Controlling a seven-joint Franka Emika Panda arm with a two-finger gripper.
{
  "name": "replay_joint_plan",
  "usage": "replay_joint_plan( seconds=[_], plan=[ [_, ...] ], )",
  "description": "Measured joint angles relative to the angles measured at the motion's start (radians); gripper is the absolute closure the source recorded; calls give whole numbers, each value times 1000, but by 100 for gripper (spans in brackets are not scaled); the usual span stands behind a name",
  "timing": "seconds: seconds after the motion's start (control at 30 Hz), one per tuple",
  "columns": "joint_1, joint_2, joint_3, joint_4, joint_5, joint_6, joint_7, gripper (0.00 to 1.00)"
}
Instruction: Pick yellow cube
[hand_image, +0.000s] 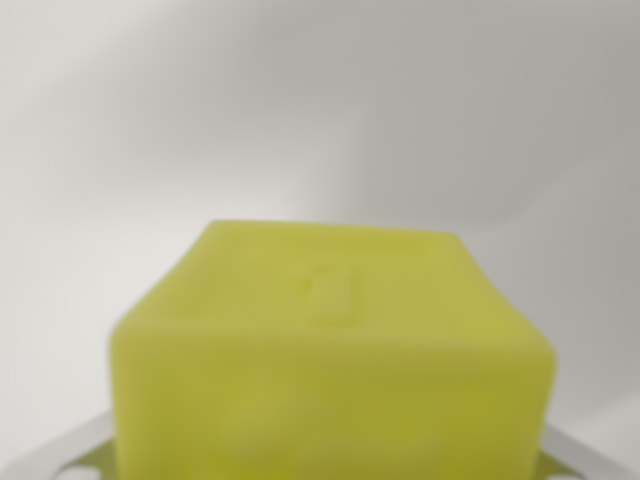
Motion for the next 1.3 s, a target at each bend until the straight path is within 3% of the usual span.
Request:
replay_joint_plan(
  seconds=[1.3],
  plan=[
    [-1, -175, 0, 8, -13, -184, 9, 100]
  ],
)
